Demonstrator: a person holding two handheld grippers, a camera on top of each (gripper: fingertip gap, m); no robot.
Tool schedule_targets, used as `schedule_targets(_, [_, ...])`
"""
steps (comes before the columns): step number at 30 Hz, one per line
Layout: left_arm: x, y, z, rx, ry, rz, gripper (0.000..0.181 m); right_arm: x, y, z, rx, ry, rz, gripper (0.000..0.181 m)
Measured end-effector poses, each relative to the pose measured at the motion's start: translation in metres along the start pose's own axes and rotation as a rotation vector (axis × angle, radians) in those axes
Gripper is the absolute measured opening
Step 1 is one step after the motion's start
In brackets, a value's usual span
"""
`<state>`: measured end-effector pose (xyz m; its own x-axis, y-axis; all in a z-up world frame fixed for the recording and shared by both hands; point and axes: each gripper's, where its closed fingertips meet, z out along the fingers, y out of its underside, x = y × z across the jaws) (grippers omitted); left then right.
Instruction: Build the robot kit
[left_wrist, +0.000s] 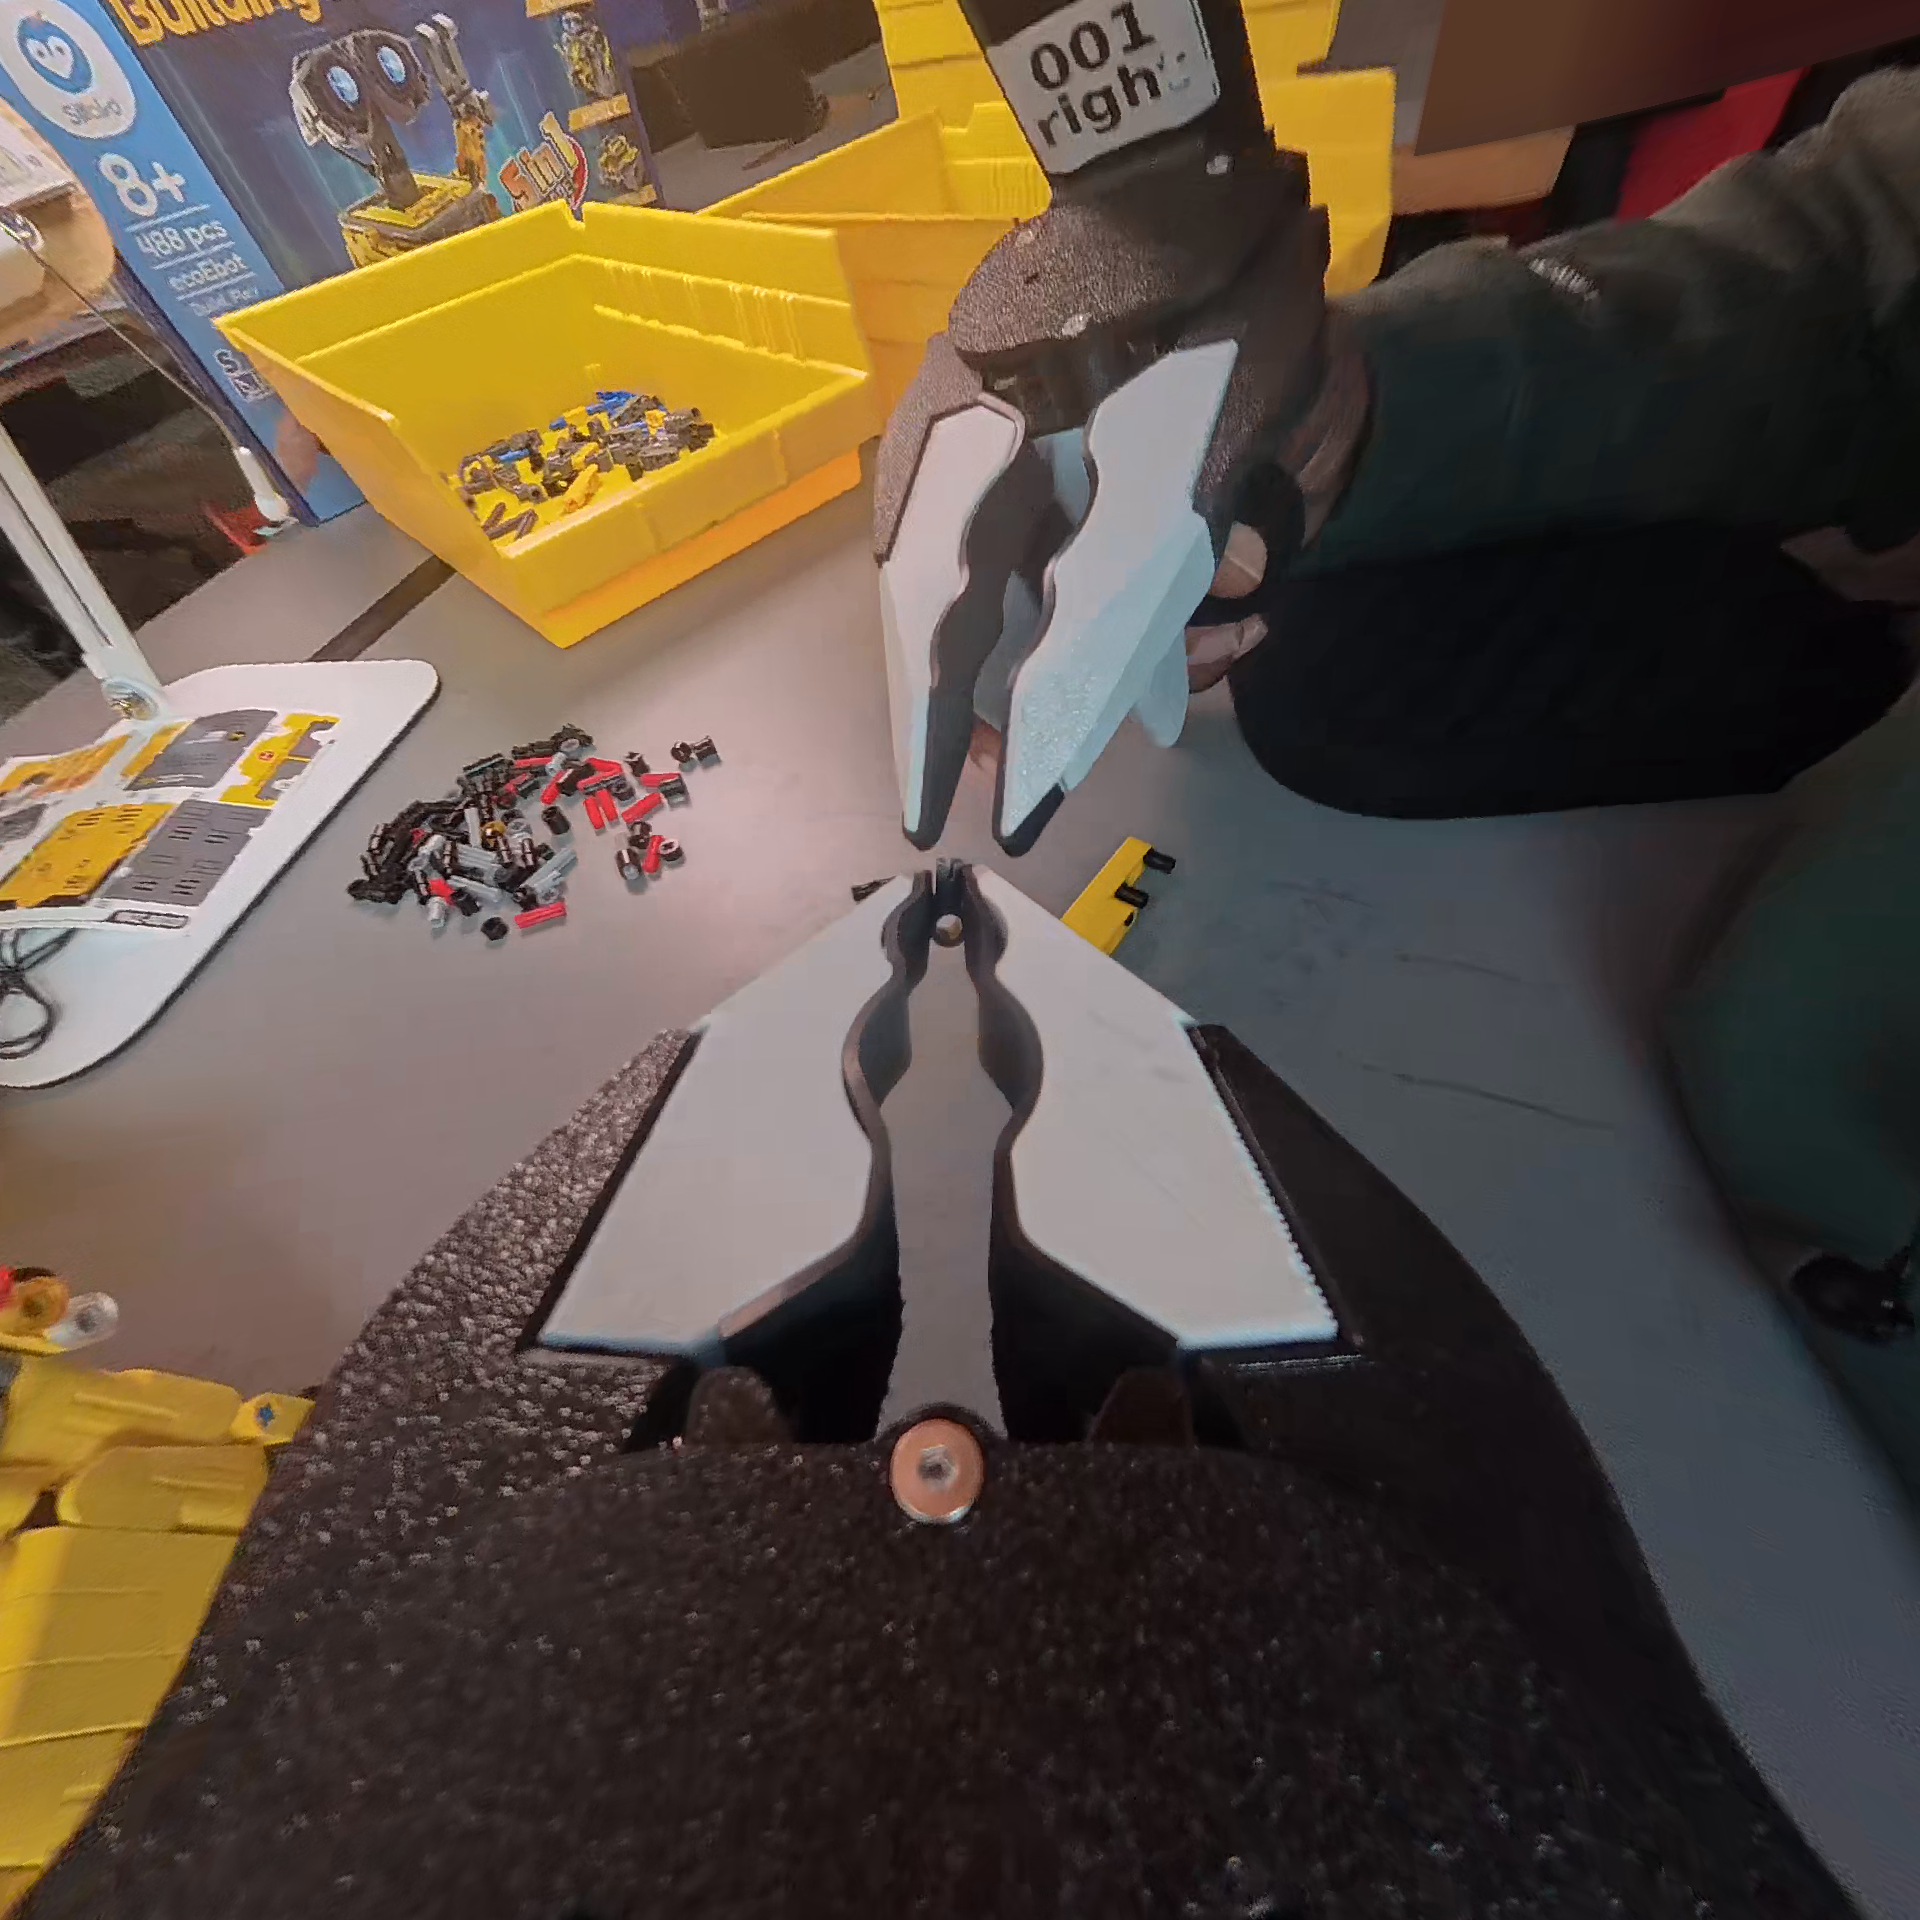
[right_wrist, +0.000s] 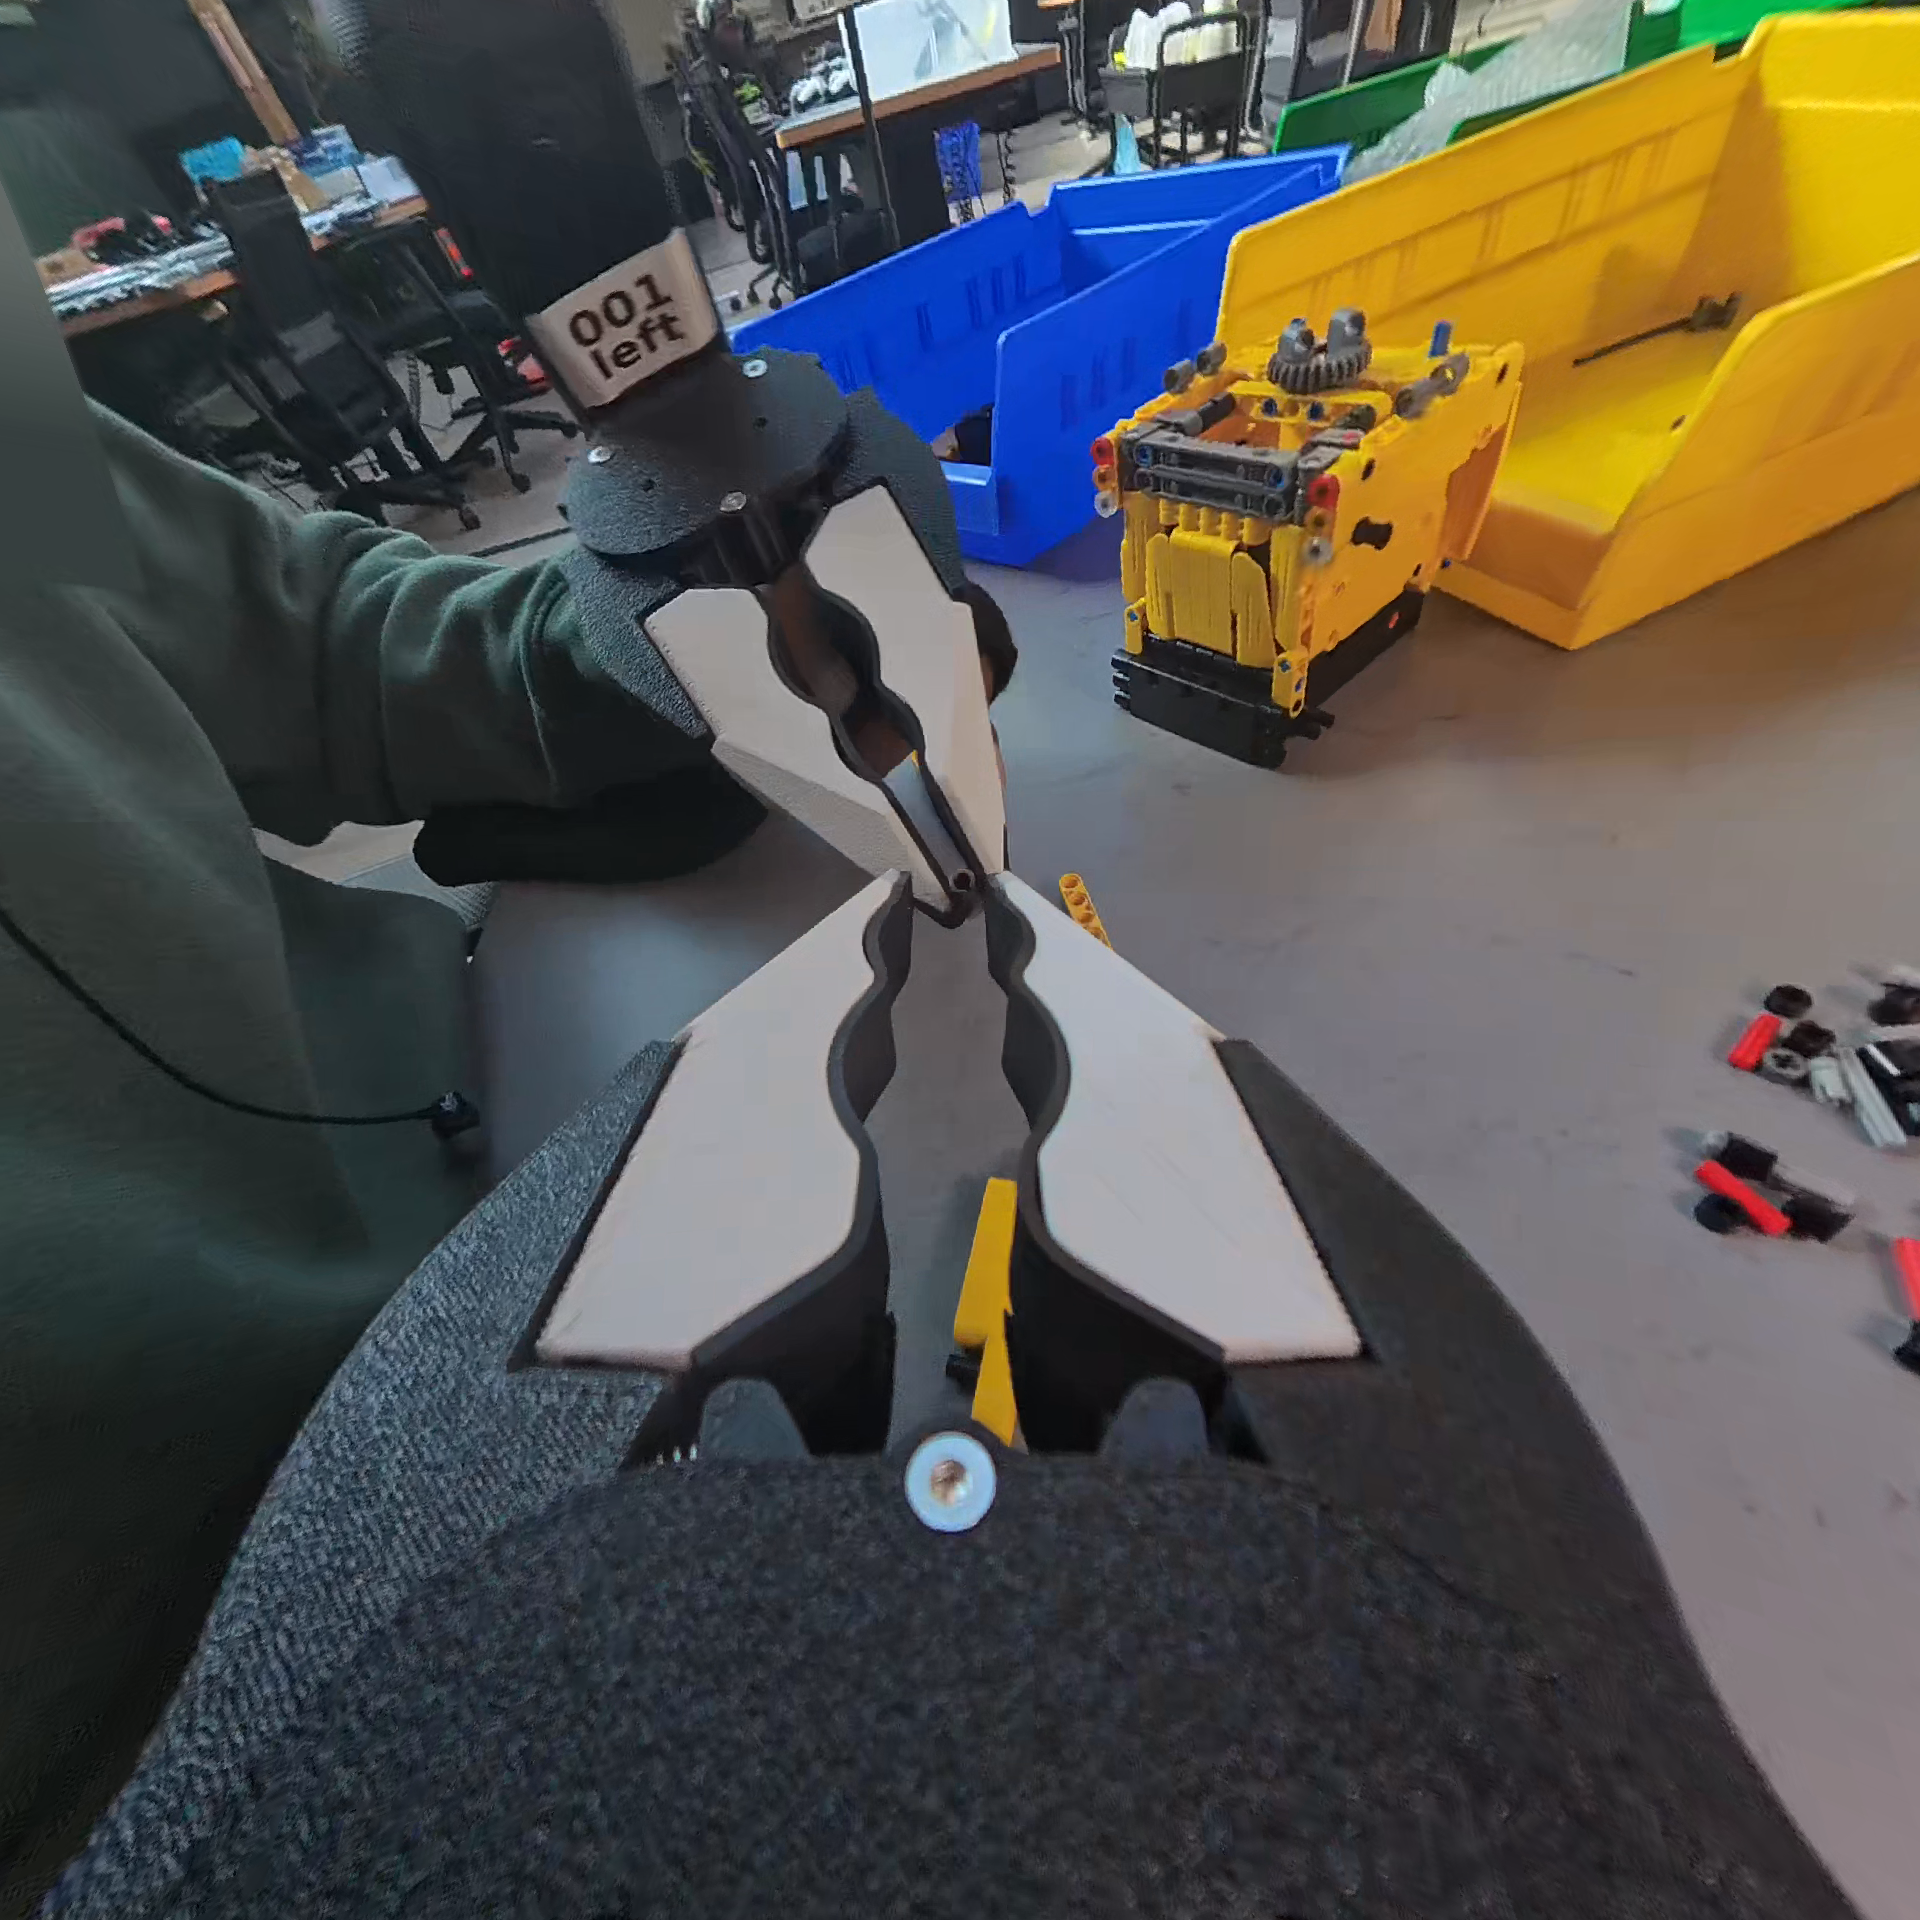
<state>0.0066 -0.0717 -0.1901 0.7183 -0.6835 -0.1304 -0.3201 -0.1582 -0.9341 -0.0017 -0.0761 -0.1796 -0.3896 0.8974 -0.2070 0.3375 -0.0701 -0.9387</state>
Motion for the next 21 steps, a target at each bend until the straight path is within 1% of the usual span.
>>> schedule_targets(4, [-0.006,0.007,0.004,-0.076,-0.133,0.192,0.004,0.007,0.006,0.003,-0.025,-0.005,0.224,0.015])
schedule_targets(7, [-0.010,0.010,0.005,-0.122,-0.219,0.318,0.004,0.010,0.009,0.006,-0.016,-0.008,0.346,0.014])
schedule_targets(10, [-0.014,0.011,0.006,-0.163,-0.294,0.442,0.004,0.012,0.012,0.007,-0.011,-0.016,0.432,0.012])
schedule_targets(15, [-0.015,0.011,0.007,-0.230,-0.390,0.655,0.004,0.014,0.012,0.007,0.008,-0.029,0.485,0.008])
schedule_targets(18, [-0.013,0.010,0.007,-0.226,-0.406,0.693,0.005,0.013,0.013,0.007,-0.004,-0.020,0.441,0.004])
schedule_targets(19, [-0.012,0.008,0.006,-0.202,-0.400,0.674,0.005,0.011,0.011,0.006,-0.001,-0.035,0.435,0.004])
schedule_targets(21, [-0.009,0.002,0.006,-0.130,-0.350,0.573,0.005,0.010,0.008,0.002,0.009,-0.076,0.440,0.003])
